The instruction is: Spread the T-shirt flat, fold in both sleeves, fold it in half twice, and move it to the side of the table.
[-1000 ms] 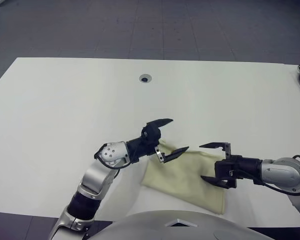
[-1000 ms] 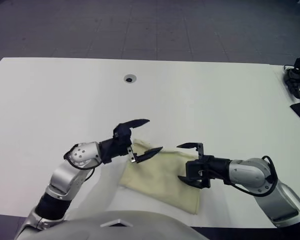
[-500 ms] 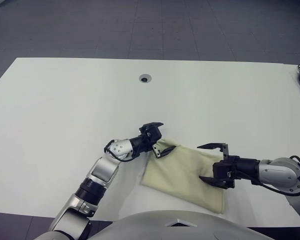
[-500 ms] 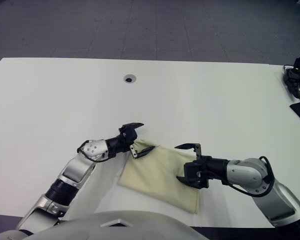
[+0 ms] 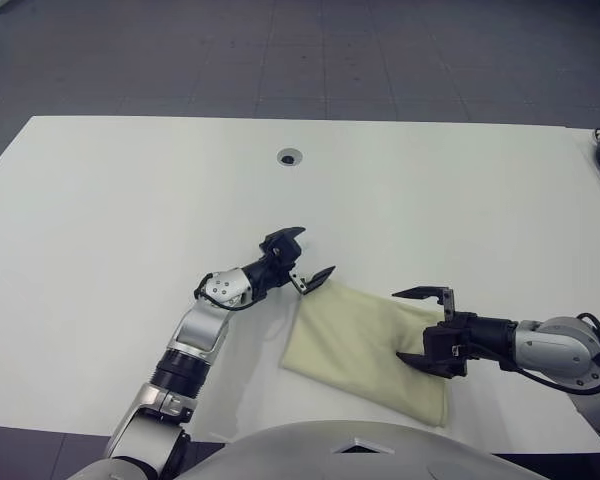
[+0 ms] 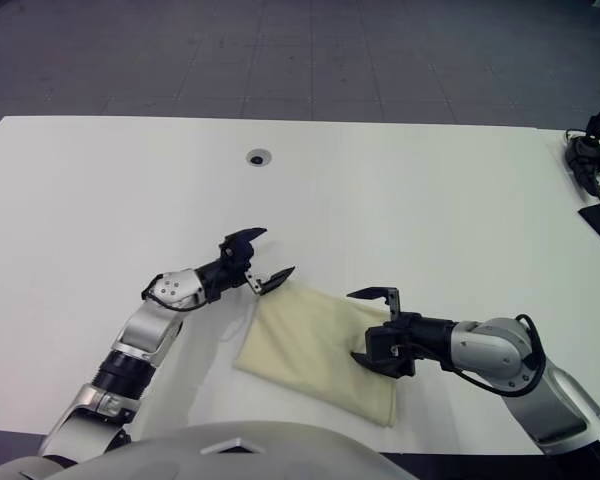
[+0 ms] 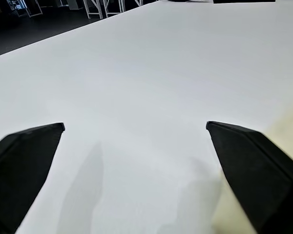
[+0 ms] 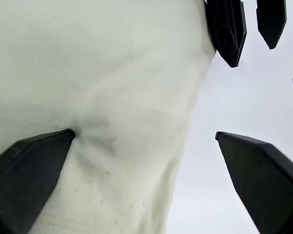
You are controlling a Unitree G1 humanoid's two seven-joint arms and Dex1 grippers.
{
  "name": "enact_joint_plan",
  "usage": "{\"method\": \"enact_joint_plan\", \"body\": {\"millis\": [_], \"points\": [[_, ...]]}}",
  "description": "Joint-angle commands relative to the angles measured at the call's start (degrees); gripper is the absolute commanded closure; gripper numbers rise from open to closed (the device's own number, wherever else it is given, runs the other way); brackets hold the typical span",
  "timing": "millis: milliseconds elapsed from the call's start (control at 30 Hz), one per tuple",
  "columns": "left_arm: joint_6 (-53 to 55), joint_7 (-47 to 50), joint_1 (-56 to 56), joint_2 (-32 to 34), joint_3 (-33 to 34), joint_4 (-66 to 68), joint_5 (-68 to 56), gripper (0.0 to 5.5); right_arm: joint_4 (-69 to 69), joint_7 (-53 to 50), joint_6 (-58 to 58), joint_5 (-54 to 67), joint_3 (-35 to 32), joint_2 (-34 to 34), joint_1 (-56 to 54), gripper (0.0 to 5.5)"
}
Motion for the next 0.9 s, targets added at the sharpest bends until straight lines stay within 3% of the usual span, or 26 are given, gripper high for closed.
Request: {"method": "enact_joint_plan", "body": {"millis": [33,233,500,667,900], "points": [[-1.2,1.1,0.1,2.0,2.0,1.5,1.4,0.10,-0.3,0.0,3.0,3.2,-1.5,2.0,-1.5,0.11],[4.8,3.1,1.6,2.8,8.8,-10.3,-3.9,0.10,-2.9,0.4,13.4,20.9,-7.1,6.8,-7.7,0.11],[11.4,5.6,3.5,3.1,14.2,-22.9,-9.2,0.10,-5.1,-0.9,24.7,33.4,3.0,18.1,-6.3,0.11],[10.8,7.8,4.2,2.3,16.0,-22.9,-10.1,0.10,-0.1,-3.0,26.1,30.2,11.9,24.1,-4.0,0.11],[10.2,8.0,4.3,2.7,16.5,-23.1,-10.5,0.10,14.5,-5.9,18.2,13.3,20.2,23.1,-2.5,0.11]]}}
